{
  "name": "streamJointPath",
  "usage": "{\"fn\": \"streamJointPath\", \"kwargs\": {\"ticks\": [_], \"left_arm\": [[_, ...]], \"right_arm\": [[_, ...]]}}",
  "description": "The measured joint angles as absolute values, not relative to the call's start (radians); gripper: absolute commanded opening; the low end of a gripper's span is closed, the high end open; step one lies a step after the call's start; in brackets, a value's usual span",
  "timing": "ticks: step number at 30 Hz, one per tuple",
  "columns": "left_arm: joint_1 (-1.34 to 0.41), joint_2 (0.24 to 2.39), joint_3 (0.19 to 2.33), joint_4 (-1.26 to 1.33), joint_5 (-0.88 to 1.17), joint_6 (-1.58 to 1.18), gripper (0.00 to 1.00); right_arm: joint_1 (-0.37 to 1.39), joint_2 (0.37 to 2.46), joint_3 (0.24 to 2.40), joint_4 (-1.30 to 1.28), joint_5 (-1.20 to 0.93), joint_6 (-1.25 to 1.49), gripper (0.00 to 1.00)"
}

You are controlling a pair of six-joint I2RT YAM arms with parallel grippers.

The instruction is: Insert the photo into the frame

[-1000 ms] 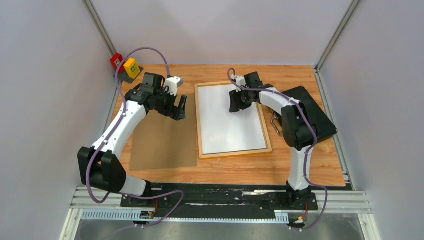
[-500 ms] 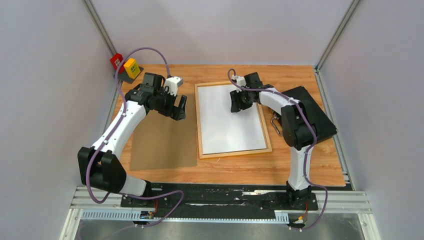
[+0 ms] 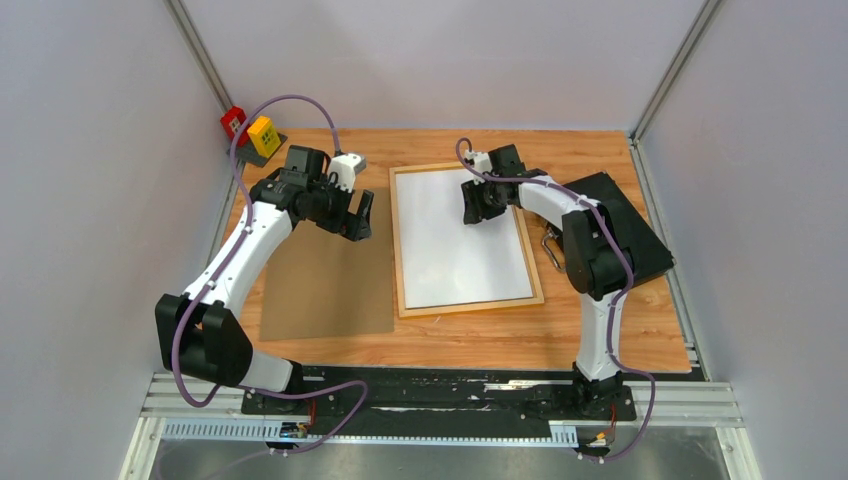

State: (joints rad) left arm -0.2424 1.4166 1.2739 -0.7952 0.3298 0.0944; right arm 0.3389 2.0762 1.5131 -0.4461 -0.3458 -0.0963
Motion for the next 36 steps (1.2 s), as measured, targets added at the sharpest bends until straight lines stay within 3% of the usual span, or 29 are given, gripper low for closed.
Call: {"fn": "streamJointPath", "kwargs": {"ticks": [36], "left_arm": [[-0.242,1.415,1.271,-0.795,0.330,0.096,0.98]], "right_arm": [[0.319,2.076,1.486,-0.442,-0.296,-0.099,0.44]]}}
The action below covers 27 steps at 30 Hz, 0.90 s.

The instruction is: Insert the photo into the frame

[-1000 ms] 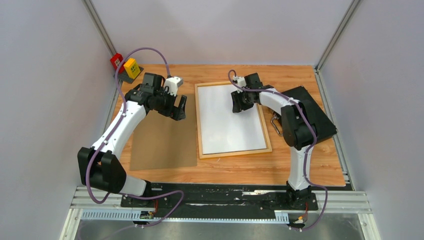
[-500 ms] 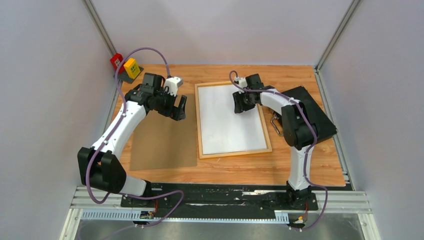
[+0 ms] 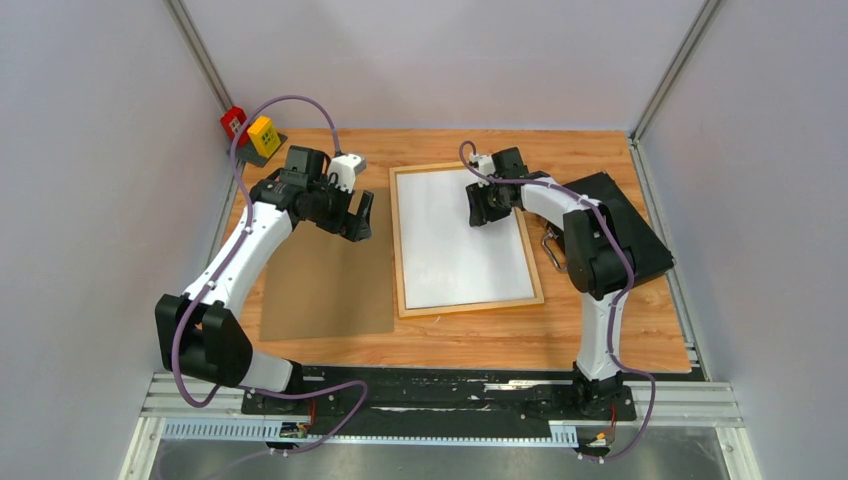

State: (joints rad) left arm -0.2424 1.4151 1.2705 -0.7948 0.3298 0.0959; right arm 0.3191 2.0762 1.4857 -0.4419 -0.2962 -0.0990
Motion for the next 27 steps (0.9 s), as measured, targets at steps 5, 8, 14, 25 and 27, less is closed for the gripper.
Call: {"fn": "streamJointPath", "kwargs": {"ticks": [5,8,14,25,27], "left_arm": [[-0.242,1.415,1.271,-0.795,0.330,0.096,0.98],[-0.242,1.415,1.271,-0.795,0.329,0.096,0.98],[-0.242,1.415,1.271,-0.795,0.327,0.096,0.98],[-0.242,1.415,1.271,-0.795,0.281,0.097,1.00],[-0.242,1.415,1.271,-0.795,0.268,0.100,1.00]], "right_arm": [[0.319,2.076,1.486,-0.442,-0.298,-0.099,0.46],[0.319,2.076,1.486,-0.442,-0.301,-0.098,0.48],[0.319,2.076,1.486,-0.442,-0.307,-0.095,0.50],[0.319,2.054,1.501,-0.456,-0.325,-0.095,0.52],[0.321,2.033,1.505,-0.462,-0.332,-0.095,0.53]]}}
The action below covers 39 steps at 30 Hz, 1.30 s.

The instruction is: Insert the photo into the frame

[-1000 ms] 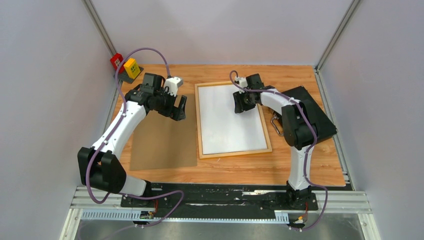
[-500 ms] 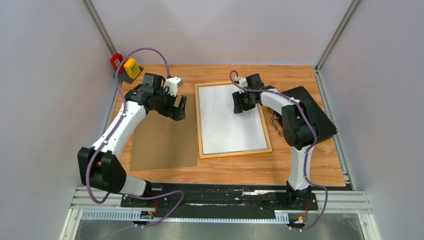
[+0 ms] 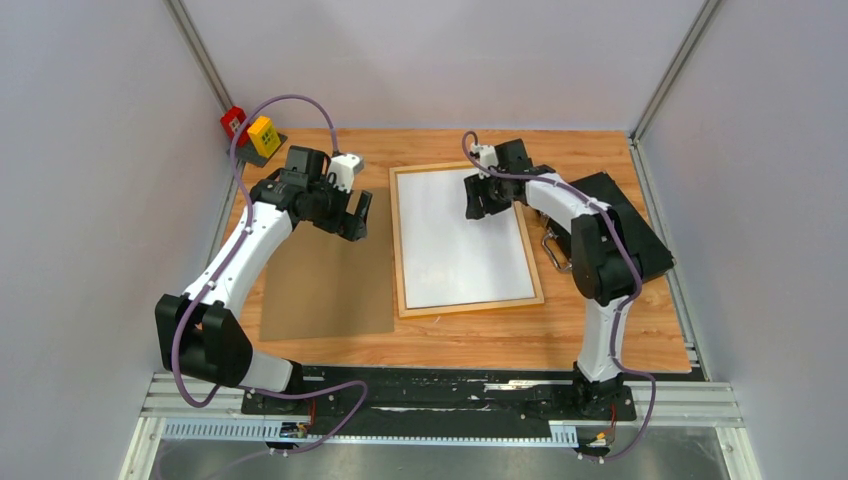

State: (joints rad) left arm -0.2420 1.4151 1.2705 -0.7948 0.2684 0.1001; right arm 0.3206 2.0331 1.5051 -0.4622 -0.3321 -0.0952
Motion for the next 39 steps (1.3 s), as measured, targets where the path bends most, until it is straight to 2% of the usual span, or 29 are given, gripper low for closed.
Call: {"fn": "streamJointPath", "kwargs": {"ticks": [3,6,9,13,19,24,33,39], "left_arm": [[-0.241,1.415,1.271,-0.795,0.250,0.109,1.00],[-0.237,1.415,1.271,-0.797,0.234,0.120,1.00],[-0.224,1.415,1.271,-0.805,0.226,0.132,1.00],[-0.193,1.415,1.271,-0.820,0.224,0.146,1.00],[-0.116,1.415,1.268,-0.826,0.222,0.168,1.00],[0.020,1.415,1.232,-0.828,0.238,0.191,1.00],[0.323,1.420,1.167,-0.829,0.317,0.246,1.00],[0.435,1.485,1.165,-0.830,0.364,0.288,1.00]], "right_arm": [[0.328,1.989,1.507,-0.472,-0.341,-0.094,0.64],[0.338,1.945,1.514,-0.476,-0.348,-0.089,0.68],[0.361,1.901,1.520,-0.478,-0.353,-0.086,0.78],[0.408,1.866,1.539,-0.485,-0.359,-0.083,0.82],[0.498,1.857,1.595,-0.505,-0.370,-0.072,0.84],[0.582,1.882,1.668,-0.510,-0.377,-0.037,0.83],[0.676,2.033,1.768,-0.505,-0.445,0.088,0.83],[0.714,2.141,1.845,-0.504,-0.460,0.144,0.82]]}}
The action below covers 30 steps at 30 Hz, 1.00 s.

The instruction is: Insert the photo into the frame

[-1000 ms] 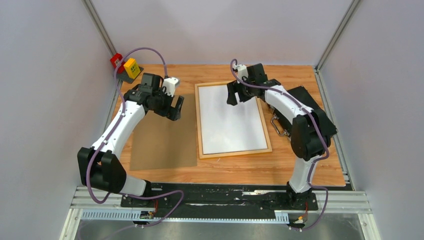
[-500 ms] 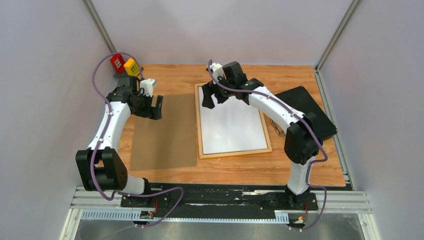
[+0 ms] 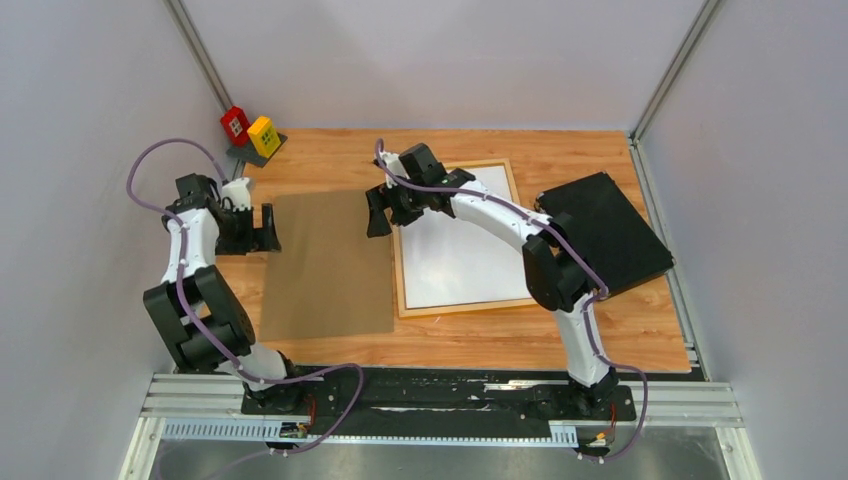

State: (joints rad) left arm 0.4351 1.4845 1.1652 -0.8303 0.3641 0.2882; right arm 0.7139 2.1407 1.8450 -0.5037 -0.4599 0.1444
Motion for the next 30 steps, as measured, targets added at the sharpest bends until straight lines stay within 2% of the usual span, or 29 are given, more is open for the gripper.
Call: {"fn": "streamJointPath", "kwargs": {"ticks": [14,30], "left_arm": [[0.499,1.740,1.164,-0.834,0.460,0.302,1.00],[0.499,1.785,1.166,-0.838,0.511,0.301,1.00]], "right_arm": [[0.726,2.302,1.905,-0.504,-0.503,0.294,0.79],[0.738,2.336,1.919,-0.508,-0.379,0.368,0.79]]}}
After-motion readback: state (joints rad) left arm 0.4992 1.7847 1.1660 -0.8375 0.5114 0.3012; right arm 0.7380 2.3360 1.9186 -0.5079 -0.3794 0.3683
